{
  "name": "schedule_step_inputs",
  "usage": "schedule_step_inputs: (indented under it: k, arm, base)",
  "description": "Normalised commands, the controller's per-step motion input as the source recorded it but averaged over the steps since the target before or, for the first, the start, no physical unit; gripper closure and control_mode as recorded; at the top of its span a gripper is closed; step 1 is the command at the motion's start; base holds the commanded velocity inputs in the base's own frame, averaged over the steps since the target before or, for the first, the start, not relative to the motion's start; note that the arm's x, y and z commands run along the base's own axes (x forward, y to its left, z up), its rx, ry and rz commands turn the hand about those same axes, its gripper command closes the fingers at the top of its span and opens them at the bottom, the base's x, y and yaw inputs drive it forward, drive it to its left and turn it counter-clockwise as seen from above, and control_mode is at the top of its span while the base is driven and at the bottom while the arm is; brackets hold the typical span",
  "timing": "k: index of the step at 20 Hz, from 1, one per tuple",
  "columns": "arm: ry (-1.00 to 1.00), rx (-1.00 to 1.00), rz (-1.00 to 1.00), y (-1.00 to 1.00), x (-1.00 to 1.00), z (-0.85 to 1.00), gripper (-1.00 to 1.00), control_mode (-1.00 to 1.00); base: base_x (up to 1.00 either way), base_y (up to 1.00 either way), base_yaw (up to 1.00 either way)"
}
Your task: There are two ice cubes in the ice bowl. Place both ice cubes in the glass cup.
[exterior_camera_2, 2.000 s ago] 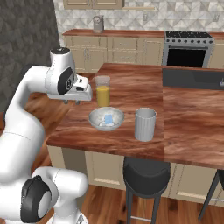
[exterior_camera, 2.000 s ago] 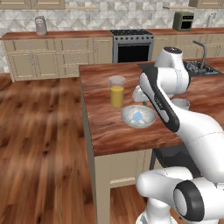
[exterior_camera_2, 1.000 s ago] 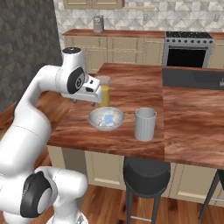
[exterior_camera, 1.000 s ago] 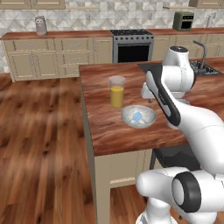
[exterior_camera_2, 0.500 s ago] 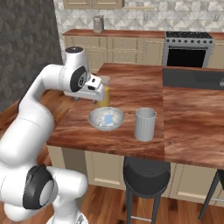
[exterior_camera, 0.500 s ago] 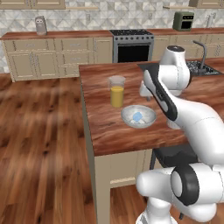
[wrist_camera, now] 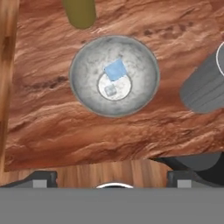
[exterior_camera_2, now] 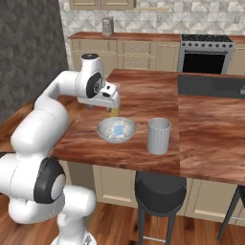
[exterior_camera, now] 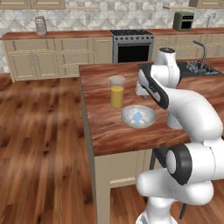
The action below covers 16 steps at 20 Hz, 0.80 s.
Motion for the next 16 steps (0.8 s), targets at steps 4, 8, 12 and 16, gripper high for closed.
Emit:
schedule_step_inputs:
  k: [4,8,12,16]
  arm:
    - [0.0,-0.03,0.0,-0.04,0.71,-0.46,-1.0,-1.0]
    - [0.0,0.0,0.0,0.0,0.77,-0.51,-1.0,-1.0]
    - [0.0,0.0,0.0,-0.02,0.69,-0.51,-1.0,-1.0]
    - [0.0,0.0,0.0,-0.08,0.43,-0.54,-1.0,-1.0]
  base:
    - [0.0,0.0,0.0]
    - [0.0,0.0,0.0]
    - [0.0,0.0,0.0]
    - [0.0,0.0,0.0]
